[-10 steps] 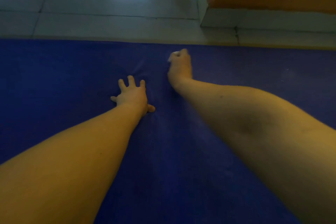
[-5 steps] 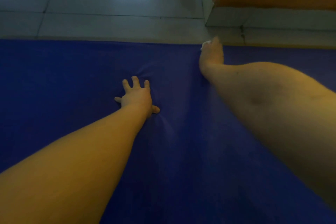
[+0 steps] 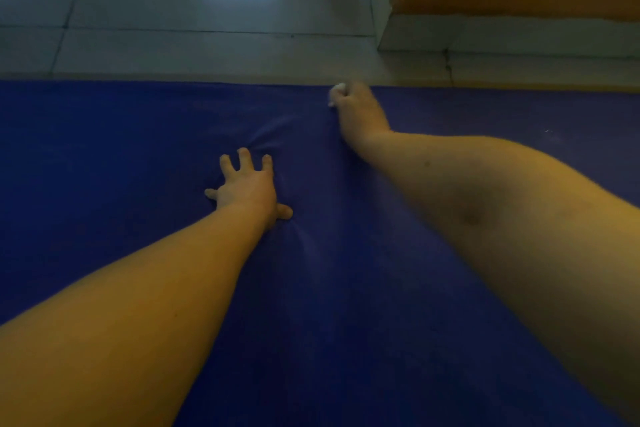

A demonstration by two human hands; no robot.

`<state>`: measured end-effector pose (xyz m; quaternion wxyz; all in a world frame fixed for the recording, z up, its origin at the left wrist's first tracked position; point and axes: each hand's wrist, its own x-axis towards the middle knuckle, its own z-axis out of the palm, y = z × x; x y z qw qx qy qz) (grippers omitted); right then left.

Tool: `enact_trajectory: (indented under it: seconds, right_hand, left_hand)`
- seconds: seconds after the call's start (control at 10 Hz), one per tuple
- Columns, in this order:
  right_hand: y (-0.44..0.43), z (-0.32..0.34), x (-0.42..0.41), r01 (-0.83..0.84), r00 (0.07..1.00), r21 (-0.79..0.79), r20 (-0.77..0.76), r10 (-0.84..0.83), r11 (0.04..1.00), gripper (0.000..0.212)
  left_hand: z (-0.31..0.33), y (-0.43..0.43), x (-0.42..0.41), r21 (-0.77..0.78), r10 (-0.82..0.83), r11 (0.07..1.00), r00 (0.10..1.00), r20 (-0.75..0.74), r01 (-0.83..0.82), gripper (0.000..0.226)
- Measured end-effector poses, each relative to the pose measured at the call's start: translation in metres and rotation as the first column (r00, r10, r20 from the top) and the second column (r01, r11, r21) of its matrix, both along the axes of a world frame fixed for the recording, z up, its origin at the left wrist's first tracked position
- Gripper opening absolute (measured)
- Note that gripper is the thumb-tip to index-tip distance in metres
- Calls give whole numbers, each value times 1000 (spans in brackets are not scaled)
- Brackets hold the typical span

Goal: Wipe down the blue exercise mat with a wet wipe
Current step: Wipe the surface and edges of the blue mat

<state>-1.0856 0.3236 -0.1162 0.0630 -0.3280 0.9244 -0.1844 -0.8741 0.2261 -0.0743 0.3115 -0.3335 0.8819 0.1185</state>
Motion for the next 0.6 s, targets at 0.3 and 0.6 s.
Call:
enact_trajectory:
  seconds: [0.3, 0.6]
  right_hand:
    - [37, 17, -29, 393, 904, 178, 107, -415, 902, 47]
    - [-22, 12, 56, -118, 979, 31, 172, 111, 993, 21]
  left_hand:
    - [-2, 0, -3, -5, 1, 1000, 1000, 9, -1, 118]
    - [0, 1, -3, -15, 6, 1000, 1000, 9, -6, 118]
